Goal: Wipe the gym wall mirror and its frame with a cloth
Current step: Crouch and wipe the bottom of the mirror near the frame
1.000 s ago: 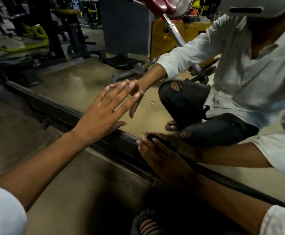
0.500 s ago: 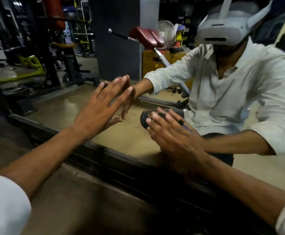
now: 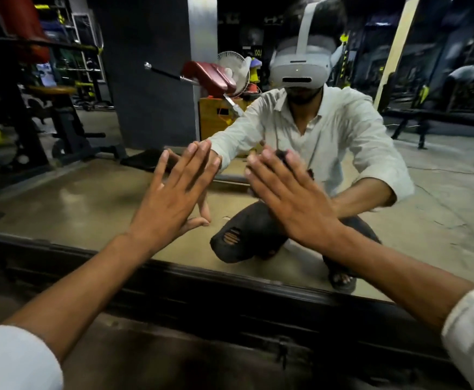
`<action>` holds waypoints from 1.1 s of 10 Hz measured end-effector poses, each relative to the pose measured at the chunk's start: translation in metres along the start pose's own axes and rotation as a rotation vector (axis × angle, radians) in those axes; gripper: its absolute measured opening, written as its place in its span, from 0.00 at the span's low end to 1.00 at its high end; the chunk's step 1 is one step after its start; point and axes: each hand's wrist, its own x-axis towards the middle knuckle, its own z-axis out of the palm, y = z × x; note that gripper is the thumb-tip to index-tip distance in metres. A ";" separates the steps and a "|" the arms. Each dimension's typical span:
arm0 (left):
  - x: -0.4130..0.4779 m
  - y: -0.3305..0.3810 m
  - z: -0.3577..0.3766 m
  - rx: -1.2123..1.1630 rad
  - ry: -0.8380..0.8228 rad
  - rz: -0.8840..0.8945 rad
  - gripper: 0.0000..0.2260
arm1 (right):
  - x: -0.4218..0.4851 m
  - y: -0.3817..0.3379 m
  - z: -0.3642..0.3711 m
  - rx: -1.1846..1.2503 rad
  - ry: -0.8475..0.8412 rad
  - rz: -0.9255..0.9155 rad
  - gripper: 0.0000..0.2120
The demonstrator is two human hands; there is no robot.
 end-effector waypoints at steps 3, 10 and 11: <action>-0.030 0.021 0.033 -0.074 0.023 0.005 0.59 | -0.045 -0.082 0.021 0.088 -0.244 -0.326 0.33; -0.073 -0.054 0.051 -0.028 -0.024 -0.052 0.55 | -0.006 -0.086 0.022 0.276 -0.158 0.005 0.28; -0.072 -0.053 0.048 -0.026 -0.031 -0.042 0.55 | 0.031 -0.089 0.027 0.237 -0.151 -0.108 0.26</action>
